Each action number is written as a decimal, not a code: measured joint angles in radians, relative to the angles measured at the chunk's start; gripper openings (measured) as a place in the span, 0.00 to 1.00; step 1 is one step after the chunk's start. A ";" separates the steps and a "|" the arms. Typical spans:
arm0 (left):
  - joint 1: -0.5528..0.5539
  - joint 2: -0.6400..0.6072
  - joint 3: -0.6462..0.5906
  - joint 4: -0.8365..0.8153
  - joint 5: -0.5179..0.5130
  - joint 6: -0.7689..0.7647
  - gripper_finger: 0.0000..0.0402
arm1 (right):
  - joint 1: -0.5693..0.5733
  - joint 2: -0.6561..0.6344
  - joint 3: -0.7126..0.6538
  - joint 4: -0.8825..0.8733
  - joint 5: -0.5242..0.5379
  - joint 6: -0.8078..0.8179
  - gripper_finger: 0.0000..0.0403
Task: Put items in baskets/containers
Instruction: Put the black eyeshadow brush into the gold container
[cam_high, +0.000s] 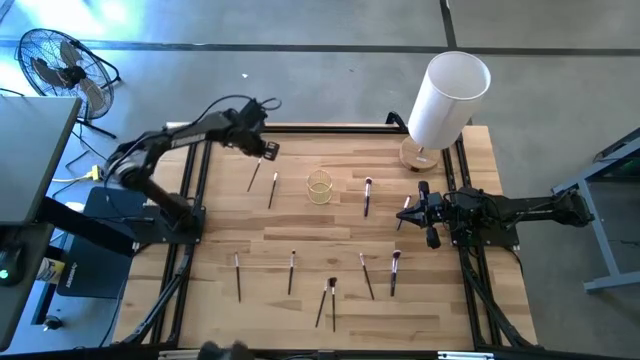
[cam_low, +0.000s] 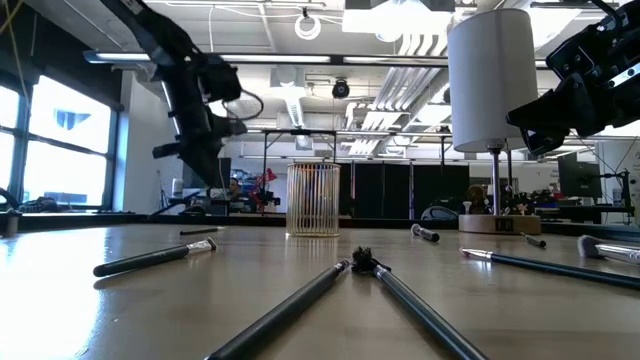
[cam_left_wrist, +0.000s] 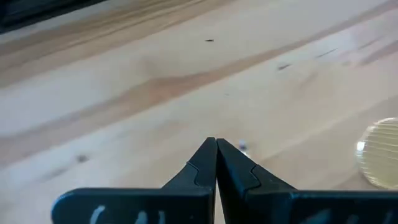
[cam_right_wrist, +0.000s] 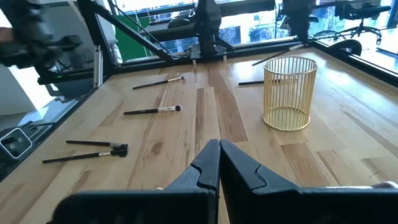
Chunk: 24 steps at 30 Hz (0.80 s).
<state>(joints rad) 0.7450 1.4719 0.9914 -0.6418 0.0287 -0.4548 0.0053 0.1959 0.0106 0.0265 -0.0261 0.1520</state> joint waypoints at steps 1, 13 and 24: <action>-0.034 -0.030 -0.015 0.000 -0.021 -0.035 0.00 | 0.000 0.000 0.000 0.000 0.000 0.000 0.01; -0.511 -0.194 -0.029 0.100 -0.399 -0.397 0.00 | 0.000 0.000 0.000 0.000 0.000 0.000 0.01; -0.756 -0.157 0.190 0.129 -0.749 -0.419 0.00 | 0.000 0.000 0.000 0.000 0.000 0.000 0.01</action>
<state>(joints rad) -0.0106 1.3145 1.1813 -0.5127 -0.7199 -0.8742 0.0053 0.1961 0.0109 0.0265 -0.0265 0.1520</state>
